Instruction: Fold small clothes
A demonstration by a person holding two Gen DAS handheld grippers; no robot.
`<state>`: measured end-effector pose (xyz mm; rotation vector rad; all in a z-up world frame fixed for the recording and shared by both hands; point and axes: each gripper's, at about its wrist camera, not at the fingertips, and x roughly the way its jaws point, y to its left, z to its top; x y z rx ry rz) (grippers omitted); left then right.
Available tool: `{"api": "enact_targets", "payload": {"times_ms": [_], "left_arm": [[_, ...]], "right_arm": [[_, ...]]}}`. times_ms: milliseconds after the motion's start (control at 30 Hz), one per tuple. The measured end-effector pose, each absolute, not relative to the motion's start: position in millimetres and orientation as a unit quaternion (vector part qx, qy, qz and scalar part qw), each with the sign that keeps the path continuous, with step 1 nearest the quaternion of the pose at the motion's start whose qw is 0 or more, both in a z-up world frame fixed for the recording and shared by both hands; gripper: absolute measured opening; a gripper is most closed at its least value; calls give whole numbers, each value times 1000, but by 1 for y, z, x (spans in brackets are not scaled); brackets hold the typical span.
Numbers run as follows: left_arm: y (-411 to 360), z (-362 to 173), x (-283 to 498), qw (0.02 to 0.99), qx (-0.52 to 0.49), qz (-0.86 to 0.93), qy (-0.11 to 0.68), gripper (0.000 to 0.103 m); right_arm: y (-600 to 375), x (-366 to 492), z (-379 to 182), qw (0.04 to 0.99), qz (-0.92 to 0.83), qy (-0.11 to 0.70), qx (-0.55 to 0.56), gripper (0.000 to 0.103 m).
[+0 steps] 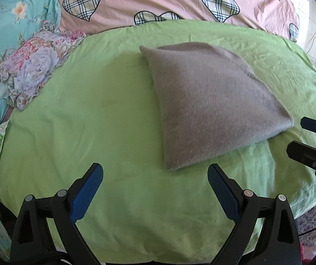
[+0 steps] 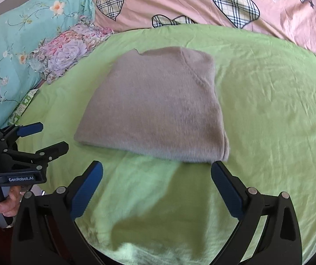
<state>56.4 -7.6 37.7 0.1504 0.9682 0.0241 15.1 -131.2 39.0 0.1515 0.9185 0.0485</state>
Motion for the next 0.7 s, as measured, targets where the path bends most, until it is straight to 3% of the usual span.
{"api": "enact_targets", "payload": {"times_ms": [700], "left_arm": [[-9, 51, 94, 889, 51, 14, 455, 96]], "right_arm": [[-146, 67, 53, 891, 22, 444, 88, 99]]}}
